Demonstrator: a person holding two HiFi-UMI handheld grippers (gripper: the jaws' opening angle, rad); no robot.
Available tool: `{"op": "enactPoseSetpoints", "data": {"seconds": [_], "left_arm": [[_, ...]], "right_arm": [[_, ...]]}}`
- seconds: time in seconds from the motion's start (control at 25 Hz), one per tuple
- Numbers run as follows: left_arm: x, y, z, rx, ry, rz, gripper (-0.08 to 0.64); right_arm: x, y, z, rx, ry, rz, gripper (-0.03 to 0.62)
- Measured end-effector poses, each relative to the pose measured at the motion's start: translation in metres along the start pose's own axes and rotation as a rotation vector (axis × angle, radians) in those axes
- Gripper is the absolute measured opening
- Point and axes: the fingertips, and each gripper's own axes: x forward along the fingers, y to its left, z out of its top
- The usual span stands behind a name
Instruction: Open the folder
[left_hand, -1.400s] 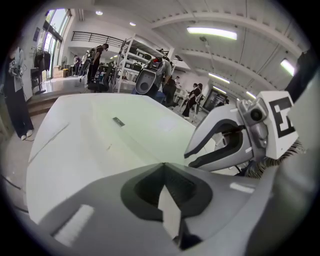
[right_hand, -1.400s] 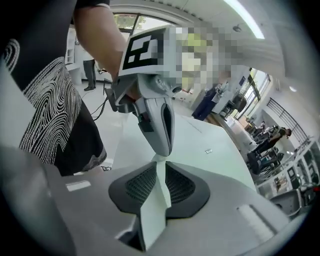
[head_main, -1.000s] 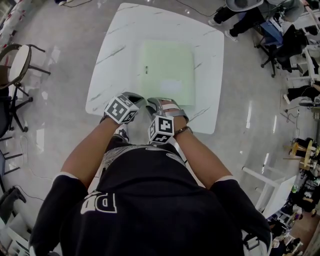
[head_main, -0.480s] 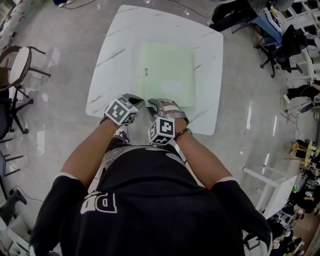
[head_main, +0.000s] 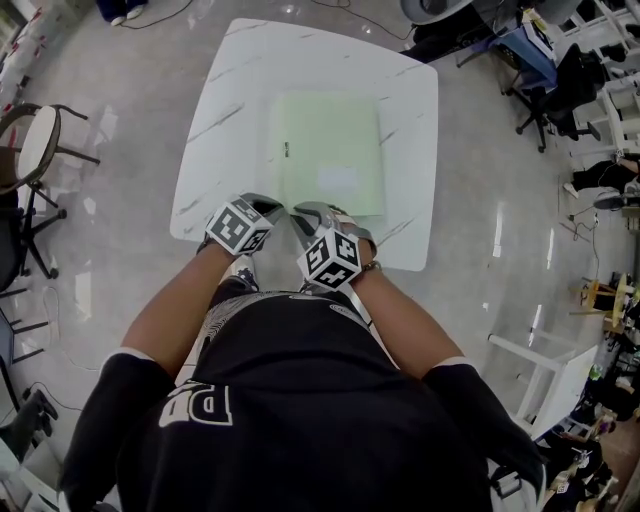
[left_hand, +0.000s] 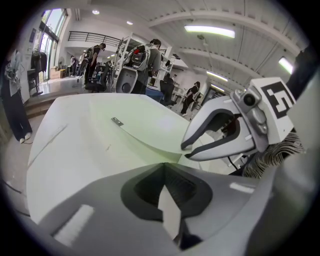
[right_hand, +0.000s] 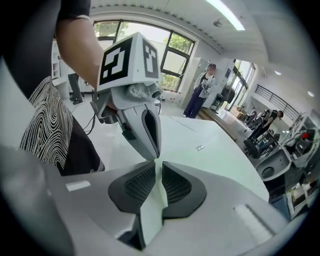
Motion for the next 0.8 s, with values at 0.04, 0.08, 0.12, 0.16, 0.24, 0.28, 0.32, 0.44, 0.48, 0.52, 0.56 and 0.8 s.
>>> {"op": "enactPoseSetpoints", "data": {"seconds": [0.04, 0.08, 0.12, 0.16, 0.24, 0.28, 0.32, 0.44, 0.48, 0.52, 0.56, 0.8], "left_arm": [[0.000, 0.000, 0.000, 0.001, 0.000, 0.001, 0.051], [0.000, -0.001, 0.000, 0.003, 0.000, 0.003, 0.051], [0.000, -0.001, 0.000, 0.005, -0.001, 0.006, 0.051], [0.000, -0.002, 0.000, 0.008, -0.002, 0.009, 0.051], [0.000, -0.002, 0.000, 0.011, -0.002, 0.014, 0.051], [0.000, -0.001, 0.000, 0.011, -0.003, 0.016, 0.051], [0.001, -0.001, 0.000, 0.010, -0.004, 0.016, 0.051], [0.001, -0.001, -0.001, 0.004, -0.008, 0.016, 0.051], [0.001, -0.001, -0.001, 0.004, -0.007, 0.016, 0.051], [0.001, -0.001, 0.000, 0.005, -0.007, 0.016, 0.051], [0.000, -0.001, 0.000, 0.007, -0.006, 0.016, 0.051], [0.001, -0.002, 0.001, 0.008, -0.008, 0.021, 0.051]], "right_arm": [[-0.002, -0.001, 0.000, 0.030, -0.009, 0.008, 0.037], [-0.003, -0.002, 0.000, 0.064, -0.019, 0.017, 0.034], [-0.005, -0.002, 0.000, 0.104, -0.028, 0.029, 0.029], [-0.006, -0.003, 0.000, 0.149, -0.039, 0.043, 0.027], [-0.009, -0.007, 0.001, 0.242, -0.061, 0.074, 0.025], [-0.011, -0.010, 0.003, 0.282, -0.074, 0.087, 0.023], [-0.013, -0.012, 0.004, 0.312, -0.085, 0.098, 0.023], [-0.016, -0.016, 0.006, 0.363, -0.100, 0.116, 0.018], [-0.017, -0.017, 0.006, 0.375, -0.103, 0.119, 0.017], [-0.018, -0.018, 0.006, 0.389, -0.109, 0.120, 0.014], [-0.018, -0.019, 0.007, 0.403, -0.115, 0.122, 0.012], [-0.031, -0.030, 0.011, 0.554, -0.196, 0.155, 0.006]]}}
